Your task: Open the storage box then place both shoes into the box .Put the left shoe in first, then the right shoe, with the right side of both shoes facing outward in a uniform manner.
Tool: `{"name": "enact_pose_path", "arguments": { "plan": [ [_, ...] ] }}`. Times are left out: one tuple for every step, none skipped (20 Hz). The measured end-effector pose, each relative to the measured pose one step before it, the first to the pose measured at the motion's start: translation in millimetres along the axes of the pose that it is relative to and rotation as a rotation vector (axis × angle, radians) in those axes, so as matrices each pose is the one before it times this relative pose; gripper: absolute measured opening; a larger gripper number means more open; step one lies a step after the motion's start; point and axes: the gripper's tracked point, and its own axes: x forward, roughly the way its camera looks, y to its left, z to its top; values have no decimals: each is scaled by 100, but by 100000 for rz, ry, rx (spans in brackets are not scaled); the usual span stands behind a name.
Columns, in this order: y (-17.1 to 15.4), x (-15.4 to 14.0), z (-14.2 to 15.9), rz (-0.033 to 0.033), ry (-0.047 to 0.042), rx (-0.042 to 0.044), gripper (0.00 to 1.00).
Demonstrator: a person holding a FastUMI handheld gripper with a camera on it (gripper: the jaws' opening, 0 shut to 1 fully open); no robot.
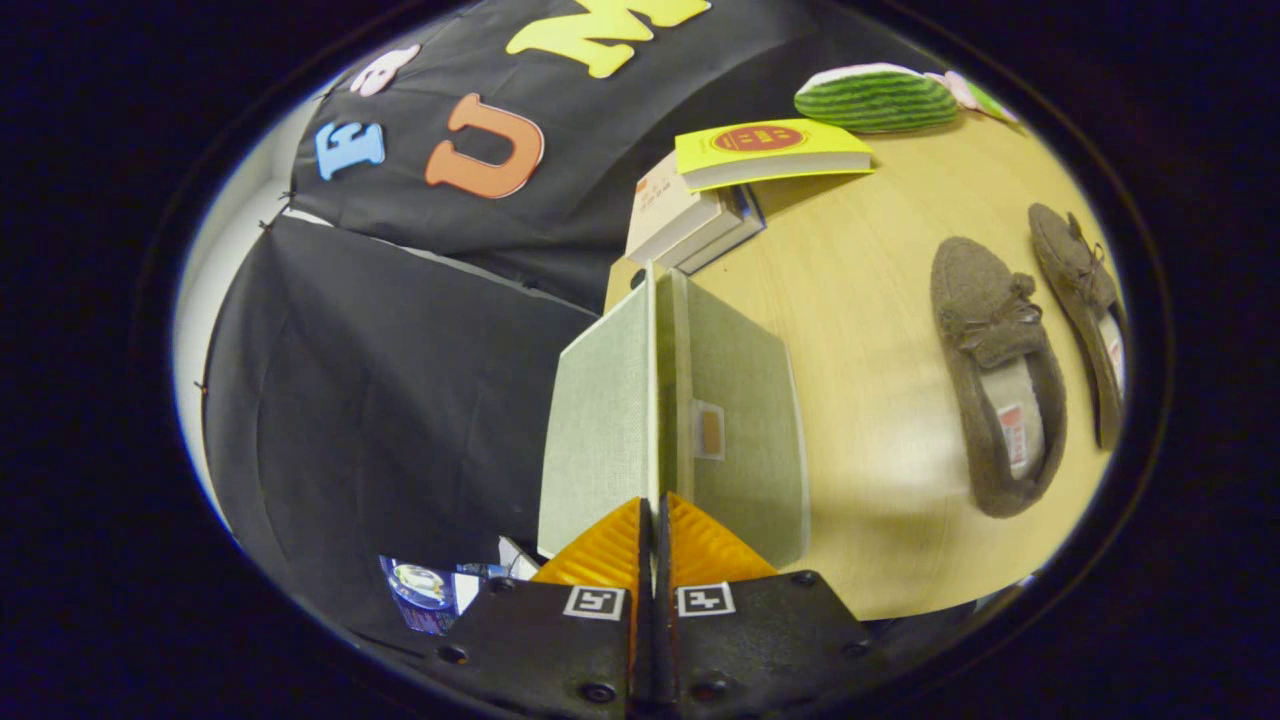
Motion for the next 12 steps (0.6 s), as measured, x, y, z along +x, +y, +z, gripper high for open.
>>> {"name": "enact_pose_path", "arguments": {
  "plan": [
    [1016, -279, 152, 1349, -631, -786, 6],
    [1338, -378, 133, 1890, -871, -427, 6],
    [1322, -255, 180, 1752, -799, -859, 6],
    [1320, -330, 140, 1420, -653, -1093, 6],
    [1426, -157, -32, 964, -472, -1300, 6],
    [1651, 16, 217, 1166, 280, -1748, 6],
    [1562, -114, 100, 1234, -986, -2429, 6],
    [1519, 188, 288, 1237, -309, -2499, 6],
    [1577, 163, 38, 1060, -477, -2234, 6],
    [1466, 468, -29, 793, -120, -2379, 5],
    [1345, 390, -302, 355, 290, -2615, 5],
    [1204, 677, -189, -187, 178, -2917, 6]
  ]
}}
